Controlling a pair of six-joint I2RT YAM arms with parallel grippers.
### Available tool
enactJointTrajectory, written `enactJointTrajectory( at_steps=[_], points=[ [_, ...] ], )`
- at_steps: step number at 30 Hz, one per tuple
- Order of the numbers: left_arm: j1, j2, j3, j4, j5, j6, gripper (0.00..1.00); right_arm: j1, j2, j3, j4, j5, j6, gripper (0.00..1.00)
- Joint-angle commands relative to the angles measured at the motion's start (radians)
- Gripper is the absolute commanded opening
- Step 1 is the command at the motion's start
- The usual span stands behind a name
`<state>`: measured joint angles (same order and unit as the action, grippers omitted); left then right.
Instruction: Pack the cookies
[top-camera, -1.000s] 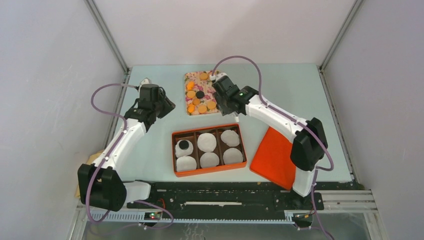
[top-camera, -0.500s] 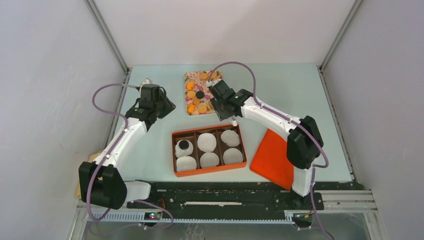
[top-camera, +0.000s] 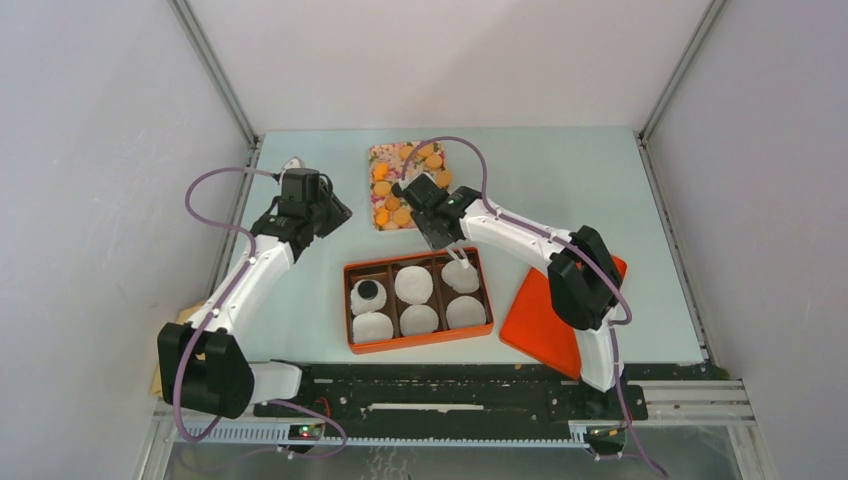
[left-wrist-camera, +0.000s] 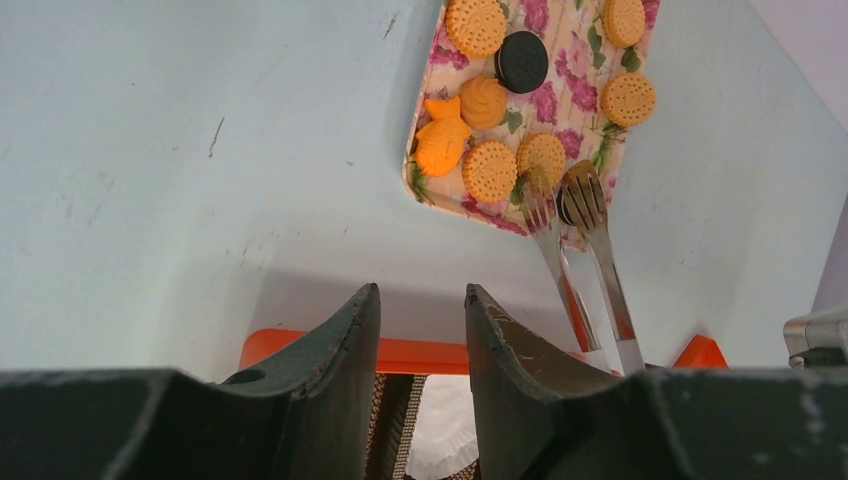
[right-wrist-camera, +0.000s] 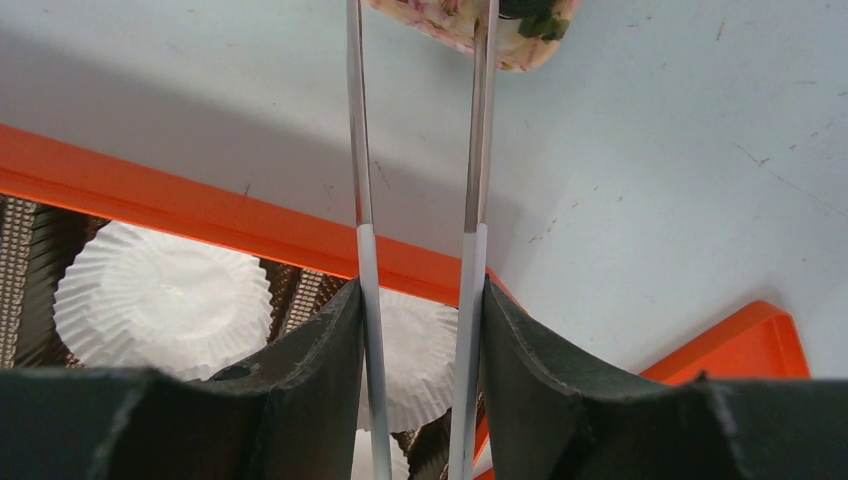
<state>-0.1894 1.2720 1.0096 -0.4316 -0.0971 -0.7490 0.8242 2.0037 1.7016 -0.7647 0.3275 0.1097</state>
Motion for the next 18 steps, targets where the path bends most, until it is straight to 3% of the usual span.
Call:
enactJointTrajectory(
  at_steps=[1, 18],
  points=[
    [0.002, -0.007, -0.023, 0.017, 0.019, 0.01, 0.42, -0.012, -0.005, 0.069, 0.003, 0.071, -0.003, 0.5],
    [0.002, -0.001, -0.022, 0.007, 0.042, 0.016, 0.42, -0.073, 0.069, 0.141, -0.033, -0.098, 0.036, 0.5]
  ],
)
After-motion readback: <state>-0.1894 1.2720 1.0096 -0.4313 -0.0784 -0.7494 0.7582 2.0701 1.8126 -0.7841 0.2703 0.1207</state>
